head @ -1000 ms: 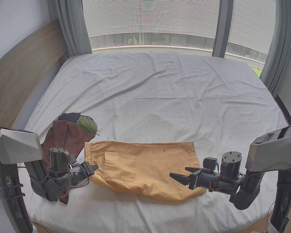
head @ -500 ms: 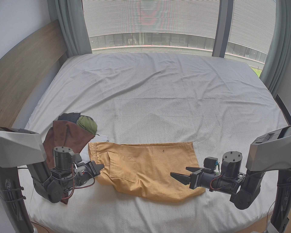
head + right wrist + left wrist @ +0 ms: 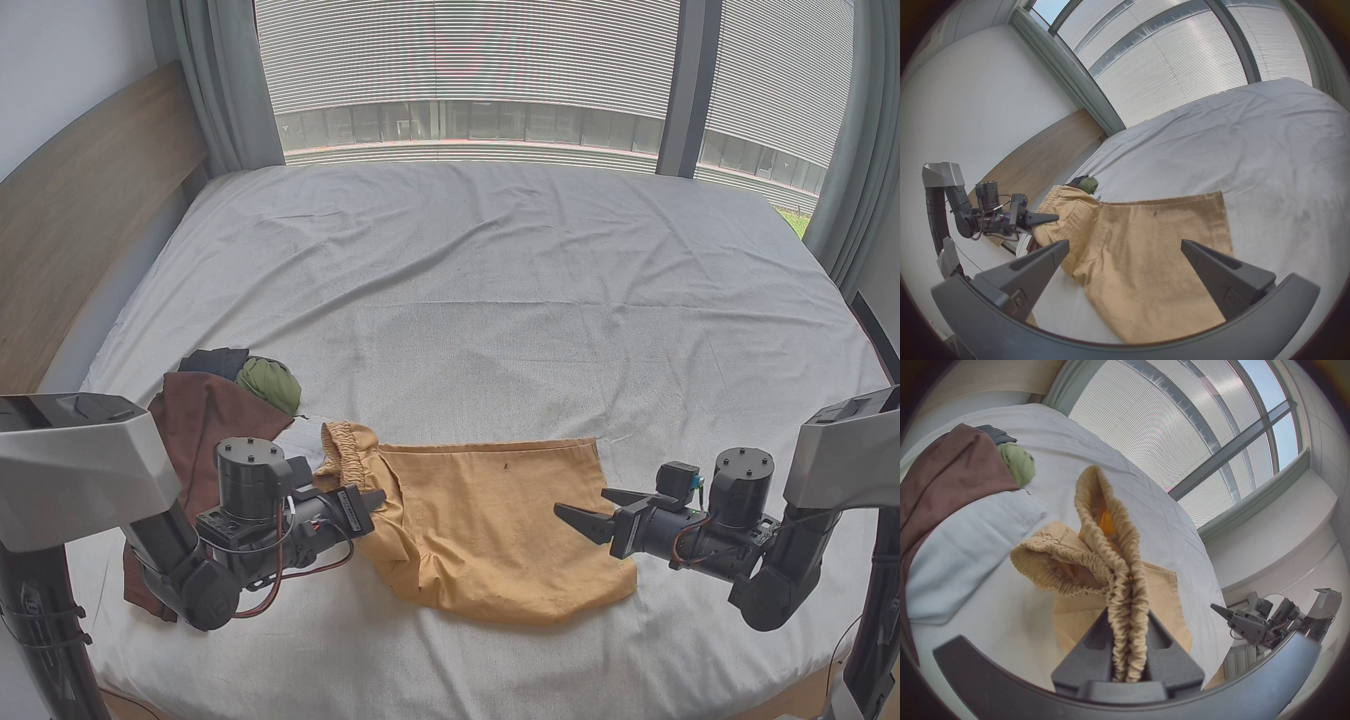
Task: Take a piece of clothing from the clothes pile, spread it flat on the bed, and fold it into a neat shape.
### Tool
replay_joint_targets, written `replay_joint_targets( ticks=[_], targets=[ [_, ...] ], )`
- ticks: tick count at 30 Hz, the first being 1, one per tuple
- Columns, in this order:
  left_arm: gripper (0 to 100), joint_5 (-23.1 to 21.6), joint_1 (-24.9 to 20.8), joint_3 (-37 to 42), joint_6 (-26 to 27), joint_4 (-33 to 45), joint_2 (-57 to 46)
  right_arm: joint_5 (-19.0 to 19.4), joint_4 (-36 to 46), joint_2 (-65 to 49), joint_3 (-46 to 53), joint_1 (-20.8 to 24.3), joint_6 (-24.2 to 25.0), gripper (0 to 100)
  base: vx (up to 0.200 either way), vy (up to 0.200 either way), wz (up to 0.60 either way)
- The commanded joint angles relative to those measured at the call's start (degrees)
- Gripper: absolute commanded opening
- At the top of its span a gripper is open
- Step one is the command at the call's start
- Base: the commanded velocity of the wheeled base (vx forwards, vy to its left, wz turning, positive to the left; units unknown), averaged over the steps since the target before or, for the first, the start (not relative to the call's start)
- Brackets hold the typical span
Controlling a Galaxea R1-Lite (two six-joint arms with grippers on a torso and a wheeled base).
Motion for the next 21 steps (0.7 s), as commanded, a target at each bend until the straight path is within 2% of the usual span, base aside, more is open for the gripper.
replay_joint_targets(
  ticks=[1, 21],
  targets=[
    [0, 0.4, -2.8, -2.7, -0.1, 1.5, 0.0, 0.1, 0.0, -1.9, -0.1, -2.8, -0.8, 100, 0.0, 0.0, 0.0],
    [0, 1.2, -9.9, -13.7, -0.4, 9.4, 1.4, 0.3, 0.3, -4.0, -2.5, -9.8, -1.7, 100, 0.0, 0.0, 0.0]
  ],
)
